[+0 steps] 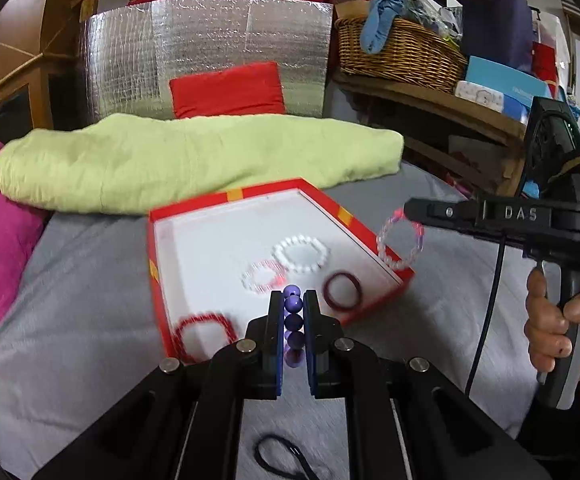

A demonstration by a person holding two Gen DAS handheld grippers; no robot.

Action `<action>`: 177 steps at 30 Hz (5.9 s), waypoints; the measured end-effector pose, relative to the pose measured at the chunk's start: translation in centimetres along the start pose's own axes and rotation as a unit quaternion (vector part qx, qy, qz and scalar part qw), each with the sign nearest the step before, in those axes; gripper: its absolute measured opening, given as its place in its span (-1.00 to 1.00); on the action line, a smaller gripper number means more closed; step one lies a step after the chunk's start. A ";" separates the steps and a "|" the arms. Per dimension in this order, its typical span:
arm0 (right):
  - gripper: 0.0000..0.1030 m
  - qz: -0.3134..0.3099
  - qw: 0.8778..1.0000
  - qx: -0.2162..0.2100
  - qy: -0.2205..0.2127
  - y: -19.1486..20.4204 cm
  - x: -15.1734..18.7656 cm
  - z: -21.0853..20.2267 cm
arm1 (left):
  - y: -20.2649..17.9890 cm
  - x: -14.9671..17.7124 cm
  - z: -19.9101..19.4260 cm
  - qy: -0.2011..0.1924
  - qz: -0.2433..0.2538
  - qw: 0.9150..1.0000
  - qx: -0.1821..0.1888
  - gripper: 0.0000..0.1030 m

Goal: Organize jewelry

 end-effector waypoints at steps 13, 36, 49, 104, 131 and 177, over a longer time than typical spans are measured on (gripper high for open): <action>-0.83 0.043 0.998 -0.021 0.049 0.6 -4.2 10.0 | 6.2 -4.4 6.9 0.005 -0.062 0.998 -0.032 -0.81; -0.83 0.110 0.987 -0.045 0.103 -0.8 -2.9 20.0 | 8.2 -1.2 12.7 0.080 -0.064 0.993 -0.052 -0.81; -0.77 0.128 0.987 -0.001 0.098 -3.8 -2.6 20.1 | 9.1 -0.1 12.7 0.102 -0.061 0.989 -0.084 -0.81; -0.53 0.103 0.977 -0.067 -0.173 -1.7 -10.6 -3.3 | 0.5 9.0 -2.6 0.100 0.010 0.993 -0.068 -0.02; 0.34 -0.023 0.998 0.059 0.007 -6.7 1.3 -8.4 | 5.0 9.5 -2.7 0.109 -0.029 0.988 -0.107 -0.02; 0.29 -0.228 0.952 0.081 0.186 -1.4 19.4 -6.6 | 0.5 13.0 -2.5 0.161 -0.019 0.986 -0.041 0.27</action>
Point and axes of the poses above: each gripper's, at about its wrist camera, not at the fingertips, and z roughly the way its jaws point, y to its left, x to its underside, the point moved 10 cm from there along z, roughly the way its jaws point, and after that the axes turned 7 degrees about -y, right-handed, at the moved point
